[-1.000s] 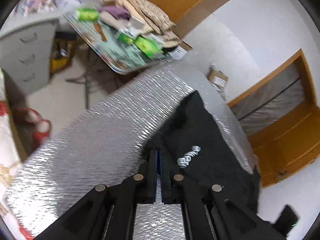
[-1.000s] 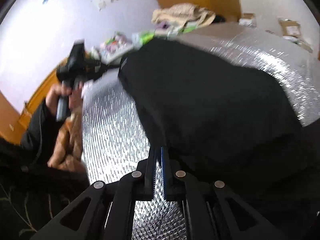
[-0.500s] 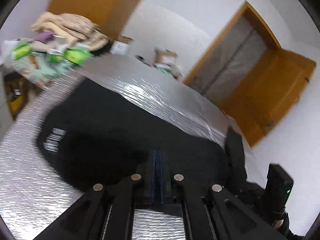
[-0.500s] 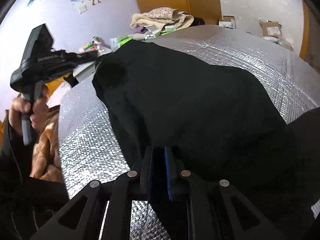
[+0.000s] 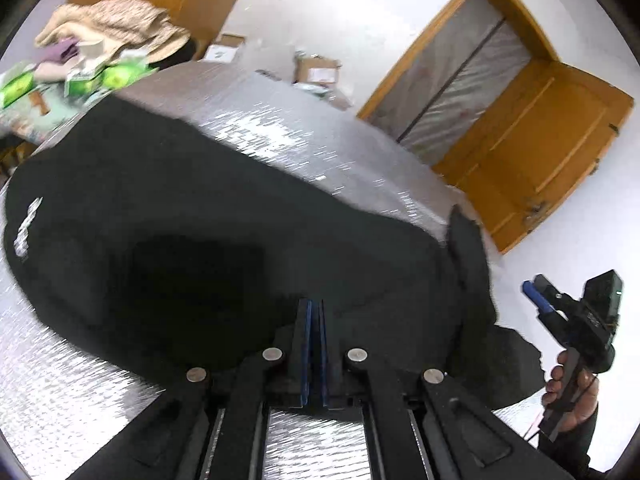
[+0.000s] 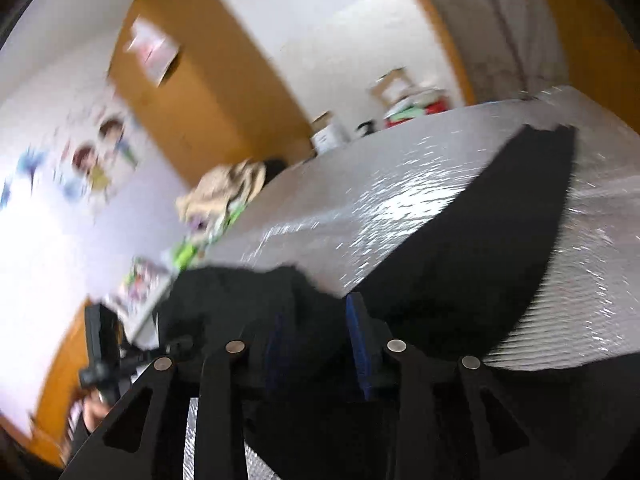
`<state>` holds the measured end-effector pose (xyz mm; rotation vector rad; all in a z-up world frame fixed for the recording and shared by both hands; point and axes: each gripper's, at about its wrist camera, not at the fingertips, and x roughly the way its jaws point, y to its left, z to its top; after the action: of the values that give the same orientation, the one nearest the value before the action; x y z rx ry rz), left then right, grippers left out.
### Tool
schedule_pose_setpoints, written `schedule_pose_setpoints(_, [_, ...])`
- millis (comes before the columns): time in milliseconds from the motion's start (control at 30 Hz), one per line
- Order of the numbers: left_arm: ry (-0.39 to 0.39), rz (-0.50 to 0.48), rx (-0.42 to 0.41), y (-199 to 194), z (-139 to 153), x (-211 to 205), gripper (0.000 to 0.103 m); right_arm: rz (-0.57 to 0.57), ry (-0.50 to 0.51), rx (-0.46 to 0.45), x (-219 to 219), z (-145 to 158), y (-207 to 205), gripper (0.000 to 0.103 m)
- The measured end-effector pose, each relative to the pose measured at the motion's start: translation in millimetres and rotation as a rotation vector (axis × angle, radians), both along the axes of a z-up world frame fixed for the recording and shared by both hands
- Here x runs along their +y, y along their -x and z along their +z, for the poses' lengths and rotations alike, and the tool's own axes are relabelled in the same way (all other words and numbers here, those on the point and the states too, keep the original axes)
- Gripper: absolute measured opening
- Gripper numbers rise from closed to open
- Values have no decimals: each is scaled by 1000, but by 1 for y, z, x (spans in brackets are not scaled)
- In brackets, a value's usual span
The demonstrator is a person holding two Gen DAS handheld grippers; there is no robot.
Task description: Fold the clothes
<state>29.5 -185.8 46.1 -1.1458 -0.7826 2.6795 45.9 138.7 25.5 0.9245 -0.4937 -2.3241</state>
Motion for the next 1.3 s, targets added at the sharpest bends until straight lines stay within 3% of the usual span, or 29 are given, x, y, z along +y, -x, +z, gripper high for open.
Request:
schedule_pose_setpoints(133, [10, -47, -11, 19, -2, 17, 2, -72, 12, -43, 13, 1, 10, 35])
schedule_pose_setpoints(267, [34, -75, -34, 26, -10, 26, 2, -101, -52, -74, 16, 2, 17, 35])
schedule_pose_setpoints(500, [118, -86, -14, 23, -14, 45, 3, -110, -206, -154, -6, -14, 60, 35])
schedule_pose_setpoints(733, [126, -84, 3, 23, -16, 46, 3, -123, -404, -178, -45, -25, 108, 35])
schedule_pose_setpoints(900, [141, -84, 5, 26, -15, 52, 3, -140, -534, -237, -60, -50, 135, 35])
schedule_pose_setpoints(1000, [159, -83, 4, 28, -14, 54, 3, -152, -569, -235, -61, -58, 139, 35])
schedule_pose_setpoints(1033, [160, -84, 4, 28, -14, 54, 3, -155, -583, -226, -61, -58, 139, 33])
schedule_pose_setpoints(1133, [148, -84, 5, 28, -14, 52, 3, -178, -603, -219, -57, -56, 138, 8])
schedule_pose_setpoints(1300, [141, -85, 5, 28, -16, 51, 3, -197, -482, -214, -27, -44, 128, 6])
